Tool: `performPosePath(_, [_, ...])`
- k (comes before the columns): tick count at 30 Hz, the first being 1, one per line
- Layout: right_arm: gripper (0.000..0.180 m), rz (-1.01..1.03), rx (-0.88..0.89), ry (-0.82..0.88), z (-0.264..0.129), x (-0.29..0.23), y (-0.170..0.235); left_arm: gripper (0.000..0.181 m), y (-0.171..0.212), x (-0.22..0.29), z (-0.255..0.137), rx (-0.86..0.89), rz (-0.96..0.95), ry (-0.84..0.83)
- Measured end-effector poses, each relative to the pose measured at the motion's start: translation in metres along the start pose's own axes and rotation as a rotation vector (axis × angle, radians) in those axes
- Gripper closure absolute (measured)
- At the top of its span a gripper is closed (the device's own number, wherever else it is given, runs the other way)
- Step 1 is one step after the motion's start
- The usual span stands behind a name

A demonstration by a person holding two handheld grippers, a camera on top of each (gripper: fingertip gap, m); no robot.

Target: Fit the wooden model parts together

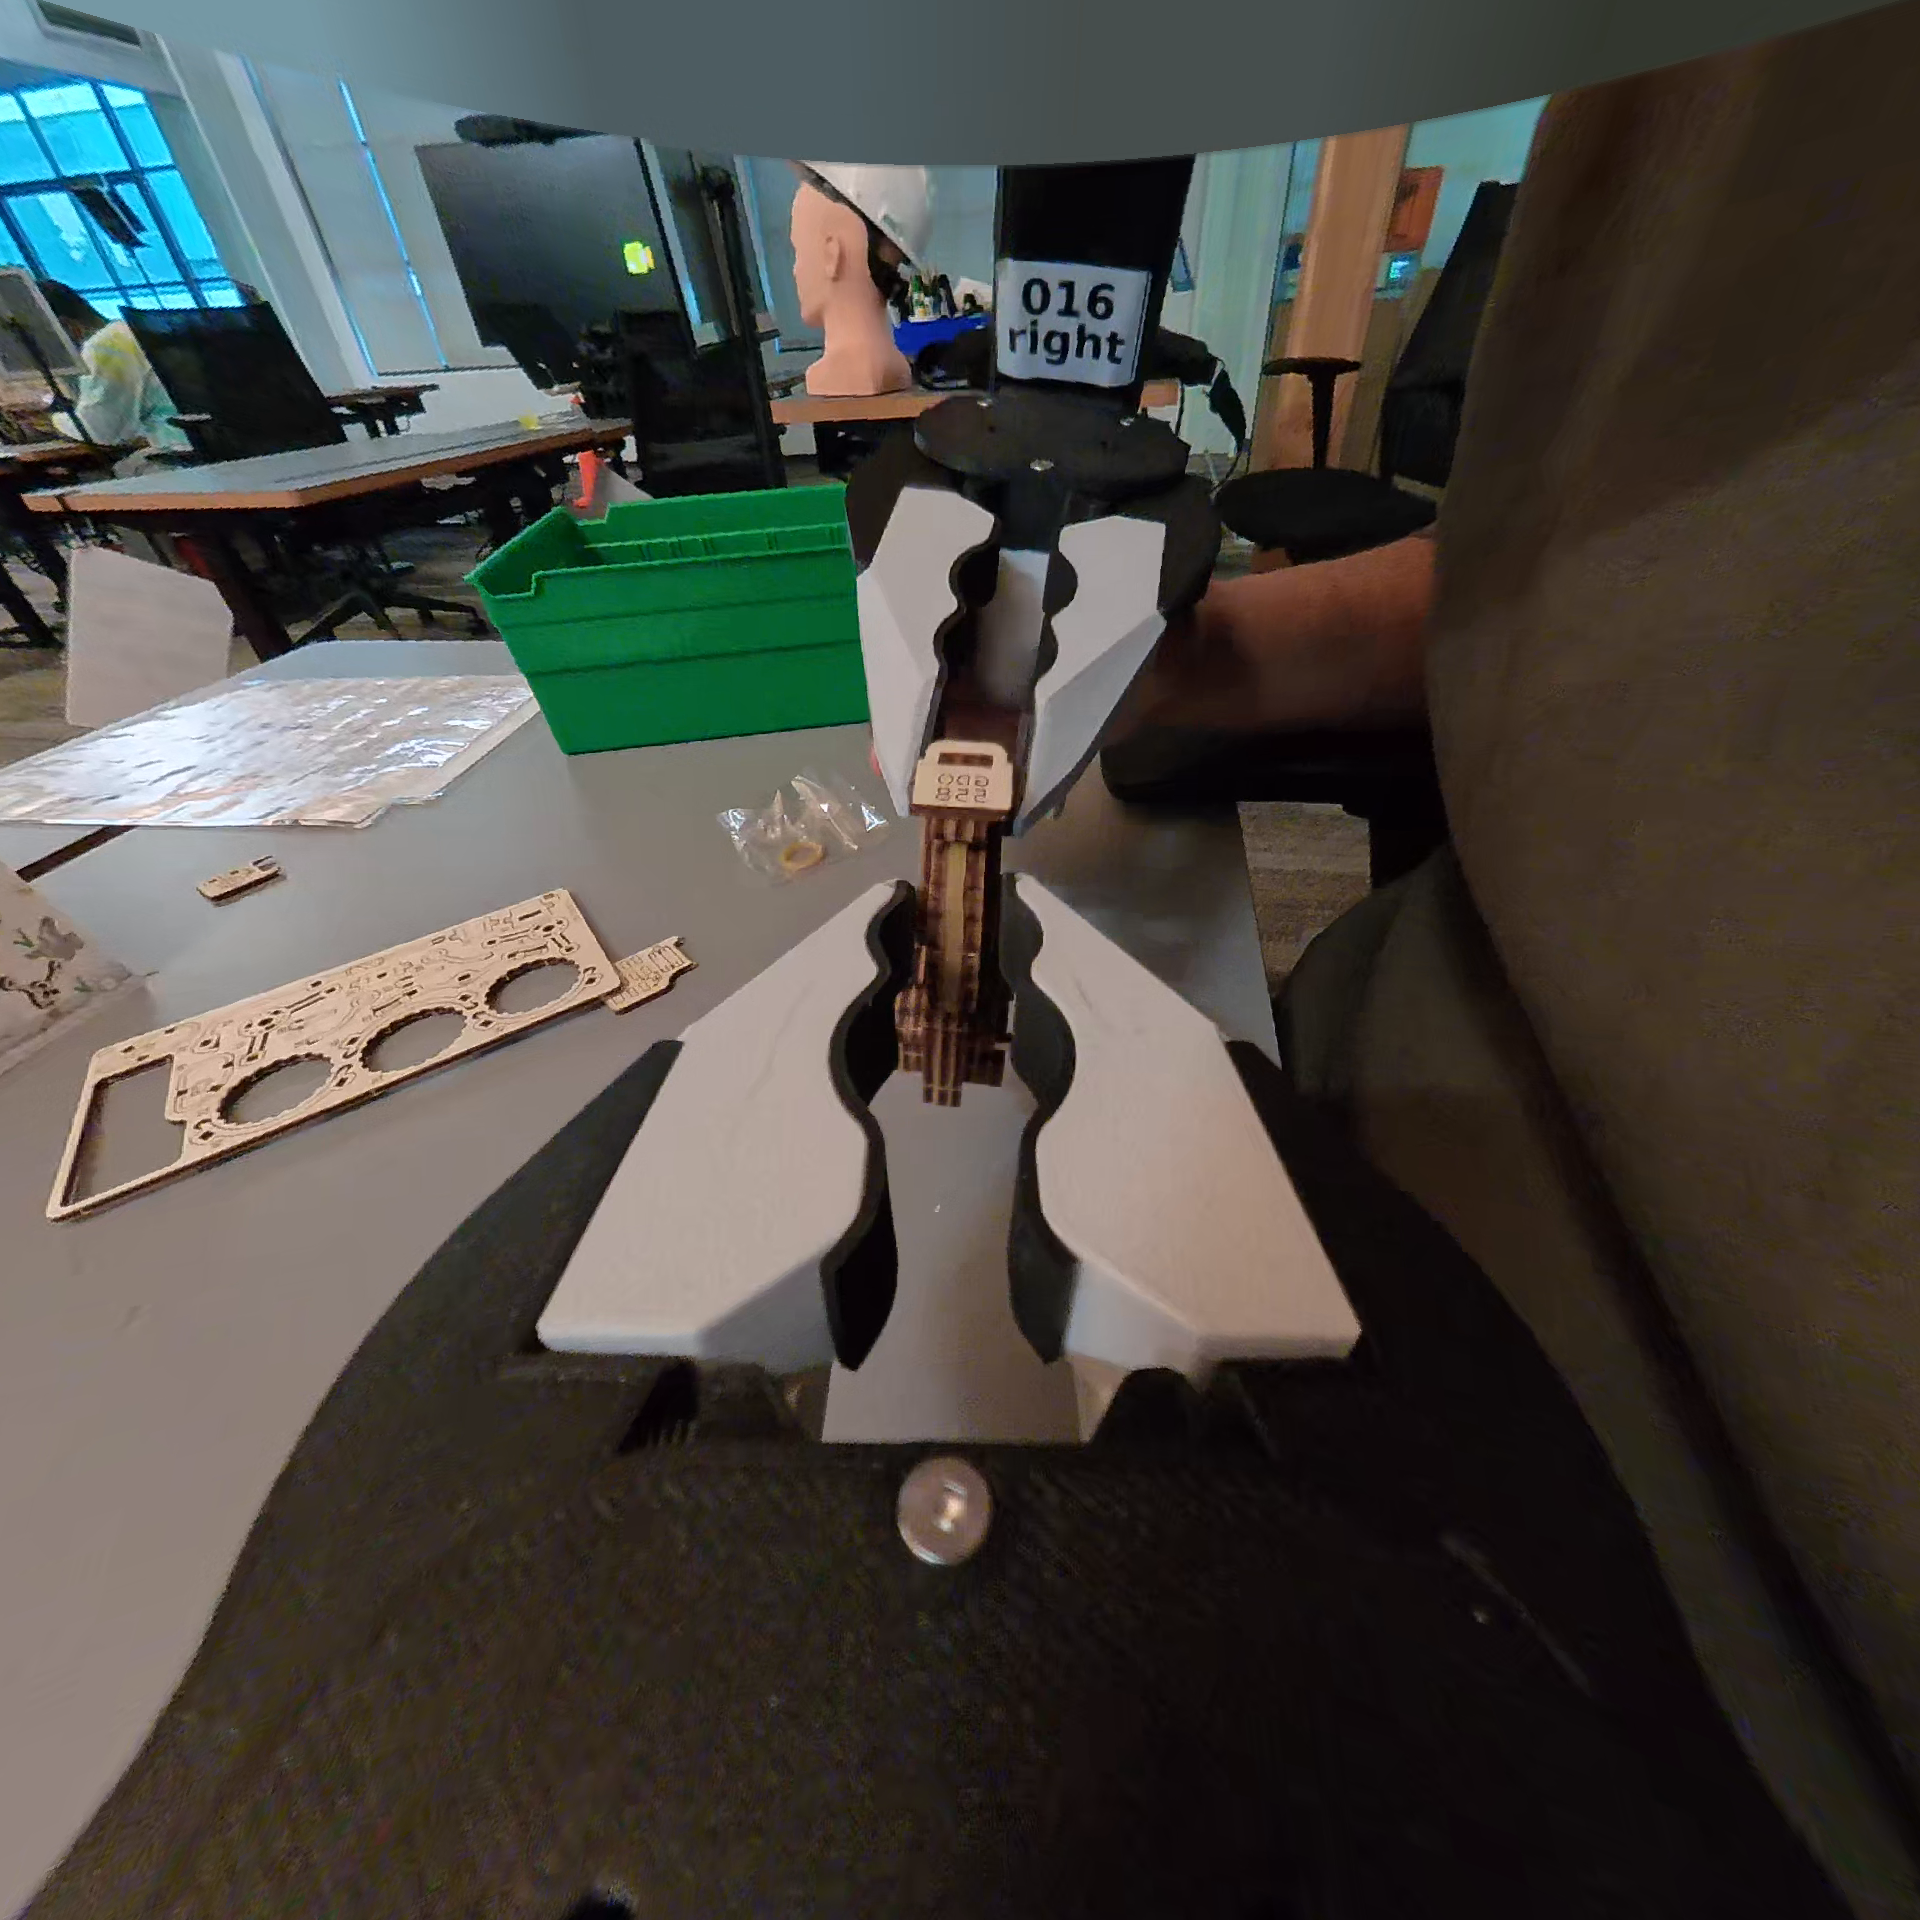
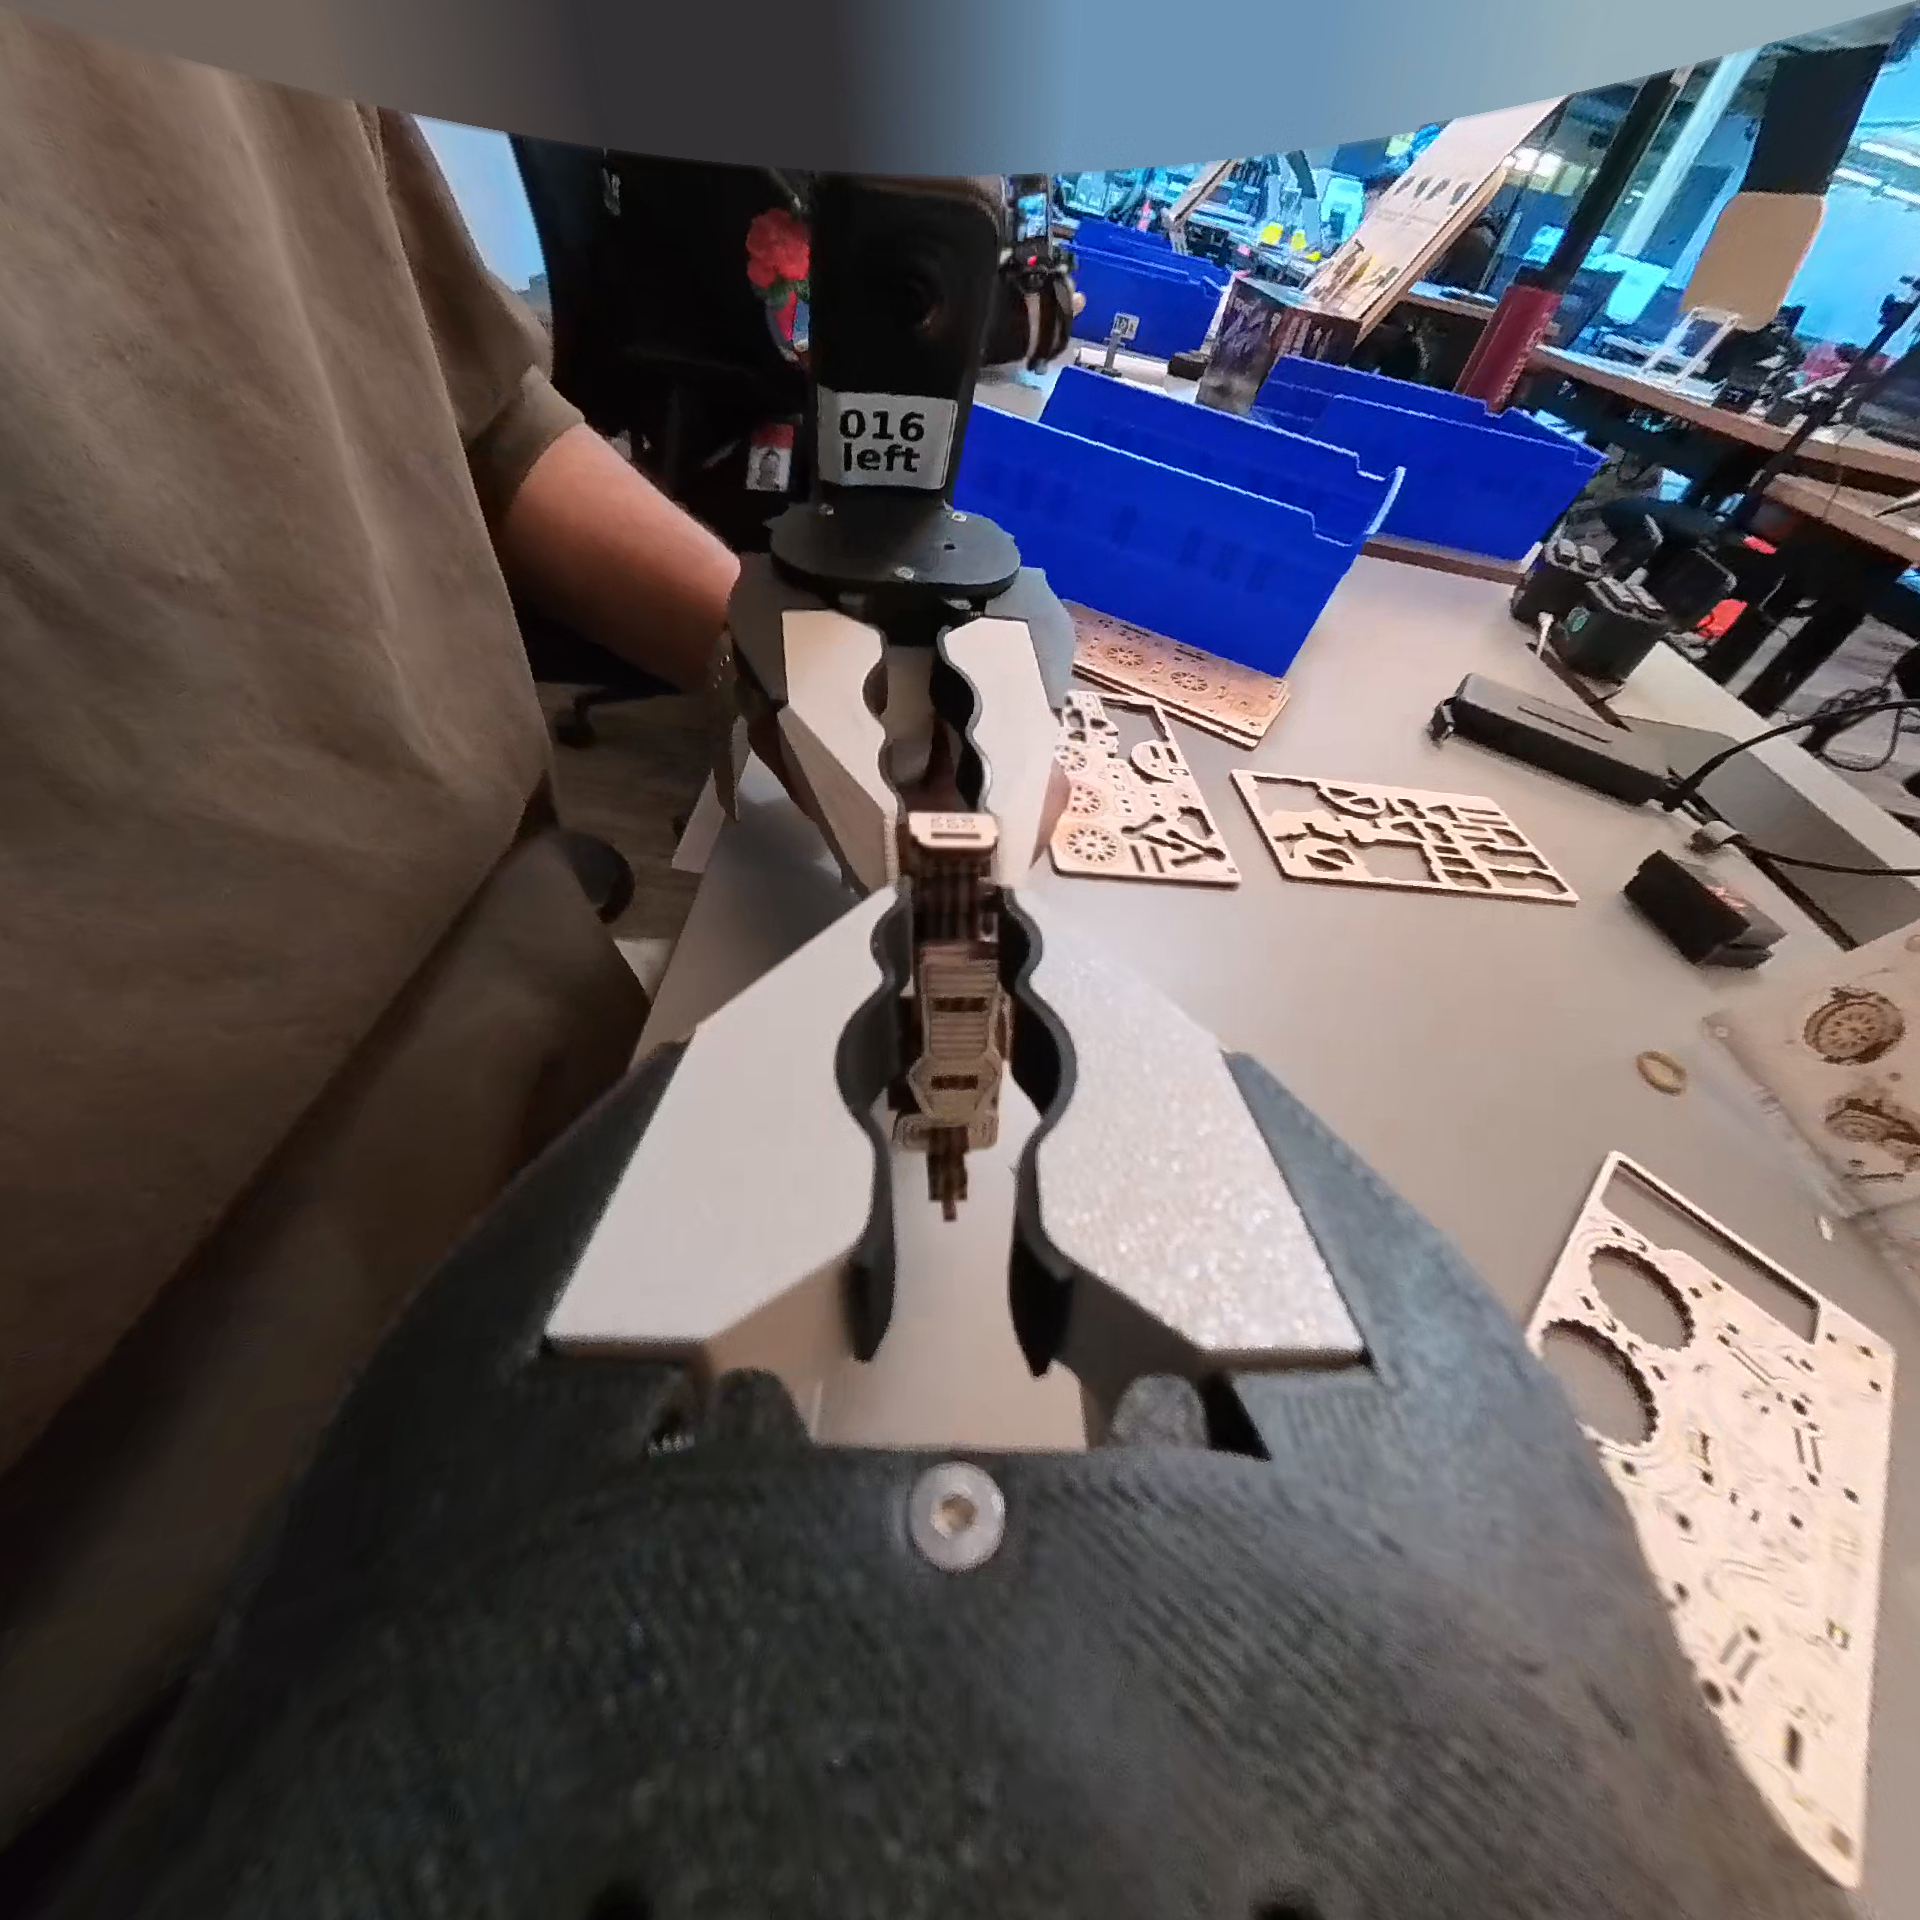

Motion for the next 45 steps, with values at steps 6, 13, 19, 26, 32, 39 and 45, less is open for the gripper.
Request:
performPosePath(6, [0.153, 0.085, 0.055, 0.060, -0.001, 0.011, -0.001, 0.167, 0.002, -0.009, 0.002, -0.018, -0.037, -0.060])
performPosePath(13, [0.128, 0.217, 0.197, 0.192, -0.018, 0.035, -0.009, 0.167, -0.005, -0.029, -0.005, 0.084, -0.258, -0.107])
performPosePath(19, [0.139, 0.201, 0.166, 0.156, -0.017, 0.031, -0.006, 0.167, -0.013, -0.029, -0.013, 0.151, -0.254, -0.058])
performPosePath(26, [0.154, 0.163, 0.106, 0.063, -0.008, 0.016, -0.008, 0.167, -0.009, -0.017, -0.011, 0.092, -0.052, -0.044])
performPosePath(32, [0.161, 0.022, -0.013, 0.050, -0.006, 0.006, -0.006, 0.167, -0.001, -0.004, -0.006, 0.023, 0.051, 0.001])
performPosePath(39, [0.163, -0.108, -0.139, 0.035, 0.000, -0.003, 0.003, 0.167, 0.006, 0.002, -0.002, -0.035, 0.111, 0.020])
performPosePath(45, [0.167, -0.127, -0.171, 0.023, 0.002, -0.006, 0.006, 0.167, 0.008, 0.004, -0.001, -0.048, 0.119, 0.028])
Point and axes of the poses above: each gripper's, where its closed fingertips meet, z out along the fingers, y out of its underside, x = y × z across the jaws, the point moved 4 cm from there along -z, back along the fingers, and after that the axes turned 4 degrees about -y, right-handed, at the moved point
